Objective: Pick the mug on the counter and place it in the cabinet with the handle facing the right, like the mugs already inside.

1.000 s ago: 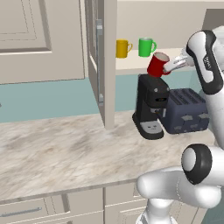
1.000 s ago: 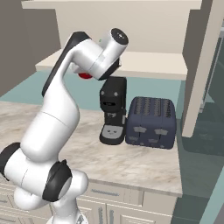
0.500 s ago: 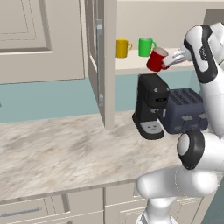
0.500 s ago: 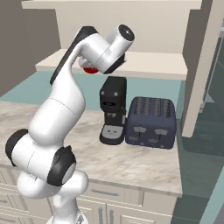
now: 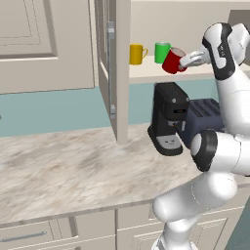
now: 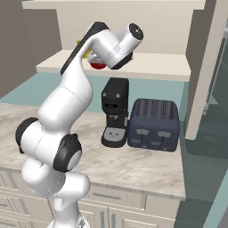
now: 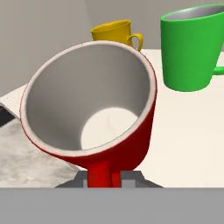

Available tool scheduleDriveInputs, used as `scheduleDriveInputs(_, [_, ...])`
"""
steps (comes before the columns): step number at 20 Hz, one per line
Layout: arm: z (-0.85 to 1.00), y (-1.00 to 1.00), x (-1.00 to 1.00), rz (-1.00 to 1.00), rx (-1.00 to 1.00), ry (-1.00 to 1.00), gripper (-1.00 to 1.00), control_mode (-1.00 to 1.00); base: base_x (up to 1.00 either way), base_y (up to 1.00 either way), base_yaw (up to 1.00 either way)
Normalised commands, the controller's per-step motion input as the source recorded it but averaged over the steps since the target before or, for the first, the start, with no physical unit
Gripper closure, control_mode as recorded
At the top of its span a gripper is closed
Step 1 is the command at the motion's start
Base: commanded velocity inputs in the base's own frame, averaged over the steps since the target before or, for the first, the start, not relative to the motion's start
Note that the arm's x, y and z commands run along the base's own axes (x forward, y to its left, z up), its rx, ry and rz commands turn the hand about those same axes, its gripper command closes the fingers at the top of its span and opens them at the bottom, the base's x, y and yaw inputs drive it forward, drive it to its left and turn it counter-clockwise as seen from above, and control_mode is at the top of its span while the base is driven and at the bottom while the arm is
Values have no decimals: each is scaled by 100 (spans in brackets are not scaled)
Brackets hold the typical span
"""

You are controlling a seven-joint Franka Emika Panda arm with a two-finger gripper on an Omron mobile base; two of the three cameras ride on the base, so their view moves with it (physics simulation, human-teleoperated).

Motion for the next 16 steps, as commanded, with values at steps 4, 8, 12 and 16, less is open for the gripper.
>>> scheduleDriveInputs(4, [0,-2,30,0,0,0,100,-100,0,0,0])
scheduleDriveInputs(8, [0,0,13,0,0,0,100,-100,0,0,0])
scheduleDriveInputs(12, [4,0,3,0,0,0,100,-100,0,0,0])
scheduleDriveInputs(16, [1,0,3,6,0,0,100,-100,0,0,0])
